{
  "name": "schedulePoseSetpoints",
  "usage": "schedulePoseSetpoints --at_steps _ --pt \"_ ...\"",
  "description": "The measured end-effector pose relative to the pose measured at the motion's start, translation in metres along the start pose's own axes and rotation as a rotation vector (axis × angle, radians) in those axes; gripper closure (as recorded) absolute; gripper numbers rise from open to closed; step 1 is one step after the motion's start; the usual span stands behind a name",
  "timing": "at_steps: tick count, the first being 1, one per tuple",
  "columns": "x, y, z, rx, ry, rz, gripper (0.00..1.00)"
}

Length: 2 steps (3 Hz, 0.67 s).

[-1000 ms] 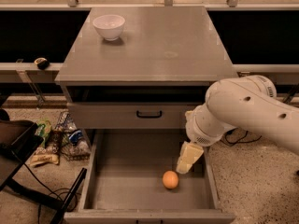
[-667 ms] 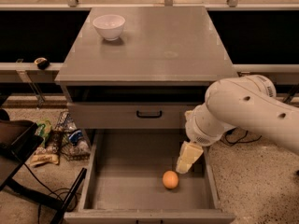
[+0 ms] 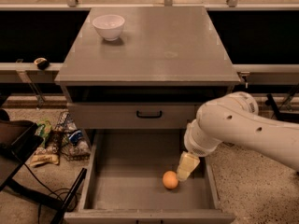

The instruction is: Pick orange from middle drawer and place on counter

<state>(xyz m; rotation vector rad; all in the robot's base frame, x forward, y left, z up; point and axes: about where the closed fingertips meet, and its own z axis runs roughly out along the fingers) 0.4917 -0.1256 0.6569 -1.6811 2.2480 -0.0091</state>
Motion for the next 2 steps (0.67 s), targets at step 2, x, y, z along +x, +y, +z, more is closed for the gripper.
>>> schedulePoseSetpoints --at_steps 2 --pt "0.039 -0.005 0.117 -0.028 0.013 0.084 0.0"
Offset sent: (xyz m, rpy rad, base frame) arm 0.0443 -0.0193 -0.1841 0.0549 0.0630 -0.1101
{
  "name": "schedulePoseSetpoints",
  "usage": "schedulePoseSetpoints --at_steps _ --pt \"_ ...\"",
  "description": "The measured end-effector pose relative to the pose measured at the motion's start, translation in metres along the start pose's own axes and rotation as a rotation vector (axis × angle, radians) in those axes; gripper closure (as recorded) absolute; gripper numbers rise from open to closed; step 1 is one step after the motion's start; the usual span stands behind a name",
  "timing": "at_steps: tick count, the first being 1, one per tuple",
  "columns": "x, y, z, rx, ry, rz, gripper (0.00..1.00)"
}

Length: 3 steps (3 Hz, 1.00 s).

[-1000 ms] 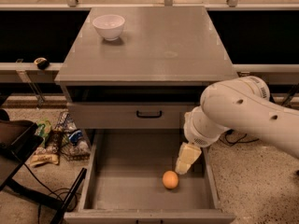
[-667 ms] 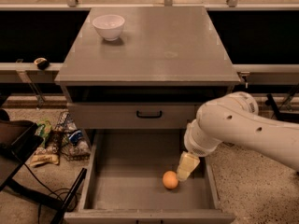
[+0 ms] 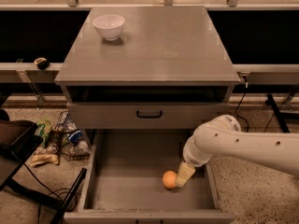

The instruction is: Pick orange from middle drawer and place on counter

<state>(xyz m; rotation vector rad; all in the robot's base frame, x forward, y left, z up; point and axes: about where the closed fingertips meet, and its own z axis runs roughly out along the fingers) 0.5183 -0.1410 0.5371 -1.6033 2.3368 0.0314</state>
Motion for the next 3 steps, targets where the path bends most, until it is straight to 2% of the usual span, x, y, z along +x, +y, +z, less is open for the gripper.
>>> schedulePoseSetpoints --at_steps 1,3 --pt "0.005 0.005 0.058 -0.028 -0.03 0.039 0.0" --pt "0.012 0.021 0.116 -0.067 -0.073 0.092 0.0"
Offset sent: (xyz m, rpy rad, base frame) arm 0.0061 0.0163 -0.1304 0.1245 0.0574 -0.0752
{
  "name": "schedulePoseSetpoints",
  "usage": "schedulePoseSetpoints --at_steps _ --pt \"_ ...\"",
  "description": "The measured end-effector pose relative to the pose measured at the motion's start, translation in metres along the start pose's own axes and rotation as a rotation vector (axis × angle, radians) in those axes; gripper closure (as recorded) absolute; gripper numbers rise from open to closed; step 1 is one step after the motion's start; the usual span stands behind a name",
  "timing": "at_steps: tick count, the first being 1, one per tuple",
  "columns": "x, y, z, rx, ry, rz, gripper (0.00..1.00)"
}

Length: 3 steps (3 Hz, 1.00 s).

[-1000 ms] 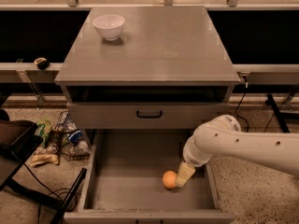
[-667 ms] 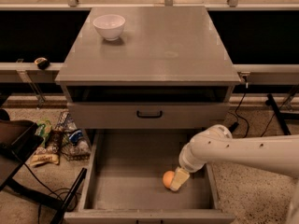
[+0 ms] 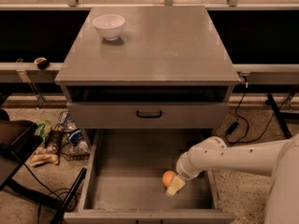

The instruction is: Pick orange from middle drawer and place on counter

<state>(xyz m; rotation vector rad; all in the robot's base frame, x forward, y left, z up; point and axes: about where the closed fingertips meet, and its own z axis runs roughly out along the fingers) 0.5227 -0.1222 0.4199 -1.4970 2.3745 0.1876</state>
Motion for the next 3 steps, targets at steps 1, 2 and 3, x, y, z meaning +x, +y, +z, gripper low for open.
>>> schedulePoseSetpoints --at_steps 1,2,3 --pt "0.001 0.008 0.028 -0.026 -0.025 0.017 0.0" --pt "-0.002 0.013 0.042 -0.043 -0.043 0.018 0.0" --pt "-0.01 0.018 0.05 -0.059 -0.063 0.008 0.19"
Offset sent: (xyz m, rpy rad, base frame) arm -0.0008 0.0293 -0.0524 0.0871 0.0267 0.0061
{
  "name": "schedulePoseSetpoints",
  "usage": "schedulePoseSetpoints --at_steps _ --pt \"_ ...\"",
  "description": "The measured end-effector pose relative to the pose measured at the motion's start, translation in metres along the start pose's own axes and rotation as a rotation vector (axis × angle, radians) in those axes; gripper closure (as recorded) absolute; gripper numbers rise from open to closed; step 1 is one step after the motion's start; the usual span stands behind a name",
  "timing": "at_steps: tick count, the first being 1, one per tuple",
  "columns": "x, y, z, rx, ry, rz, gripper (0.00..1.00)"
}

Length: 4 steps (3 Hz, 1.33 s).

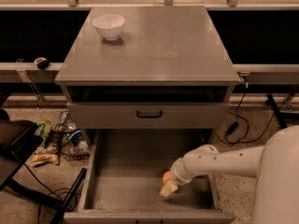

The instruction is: Pick orange from middle drawer and place on counter

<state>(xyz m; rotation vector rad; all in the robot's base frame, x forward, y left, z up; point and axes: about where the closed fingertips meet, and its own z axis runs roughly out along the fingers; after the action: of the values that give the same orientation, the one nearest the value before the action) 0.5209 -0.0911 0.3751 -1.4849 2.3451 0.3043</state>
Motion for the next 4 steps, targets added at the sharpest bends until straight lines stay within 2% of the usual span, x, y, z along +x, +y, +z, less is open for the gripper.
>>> schedulePoseSetpoints --at_steps 1,2,3,4 --pt "0.0 0.0 0.0 0.0 0.0 0.0 0.42" --pt "0.0 0.0 0.0 0.0 0.0 0.0 0.72" --pt "0.0 0.0 0.0 0.0 0.0 0.0 0.96" --pt "-0.006 0.012 -0.036 0.021 0.01 -0.038 1.0"
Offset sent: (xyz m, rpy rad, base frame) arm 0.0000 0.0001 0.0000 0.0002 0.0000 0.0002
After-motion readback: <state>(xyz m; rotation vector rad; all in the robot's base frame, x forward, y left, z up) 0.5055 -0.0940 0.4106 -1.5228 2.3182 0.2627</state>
